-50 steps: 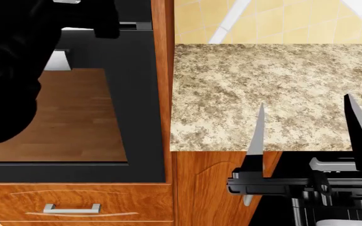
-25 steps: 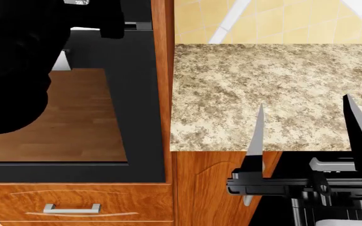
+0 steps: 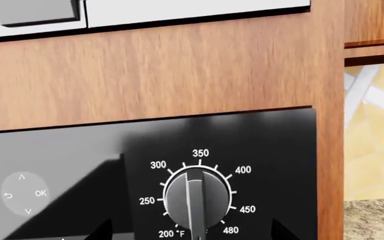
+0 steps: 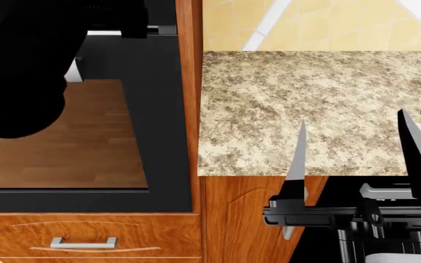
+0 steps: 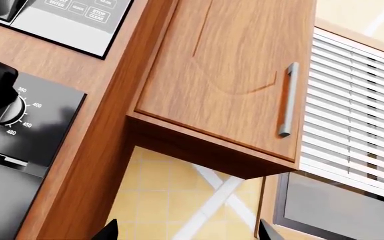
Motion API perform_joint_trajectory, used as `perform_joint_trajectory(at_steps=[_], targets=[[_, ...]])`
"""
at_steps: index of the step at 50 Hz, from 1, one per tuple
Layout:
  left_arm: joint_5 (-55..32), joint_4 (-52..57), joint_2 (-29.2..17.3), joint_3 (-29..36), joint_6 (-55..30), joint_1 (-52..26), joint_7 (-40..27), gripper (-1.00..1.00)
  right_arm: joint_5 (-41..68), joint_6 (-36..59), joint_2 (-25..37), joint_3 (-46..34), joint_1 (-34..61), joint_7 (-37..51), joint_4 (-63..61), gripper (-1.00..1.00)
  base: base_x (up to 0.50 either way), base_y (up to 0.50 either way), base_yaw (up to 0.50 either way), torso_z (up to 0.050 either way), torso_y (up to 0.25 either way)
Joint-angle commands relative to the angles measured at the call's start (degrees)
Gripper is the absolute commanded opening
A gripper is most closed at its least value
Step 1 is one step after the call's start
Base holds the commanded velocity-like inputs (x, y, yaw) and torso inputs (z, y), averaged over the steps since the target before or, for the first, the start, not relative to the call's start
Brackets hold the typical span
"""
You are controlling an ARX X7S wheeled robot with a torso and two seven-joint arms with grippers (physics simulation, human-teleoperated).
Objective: Preheat the oven by turning the temperature knob.
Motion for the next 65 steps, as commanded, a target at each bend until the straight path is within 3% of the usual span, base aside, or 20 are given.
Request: perform_joint_trajectory(at_steps=[1,65], targets=[[-0.02,-1.69,1.12,-0.33,-0.38,0.31,0.52,1.0,0.03,0.13,0.0,0.02,0.05,0.02,0.0,1.0,0.0,0.0,0.0,0.0,0.0],[-0.83,-7.61,4.06,-1.13,-2.93,2.88,2.56,1.0,-0.17,0.37,0.01,-0.1,-0.04,-0.04,0.0,1.0,0.0,0.0,0.0,0.0,0.0]])
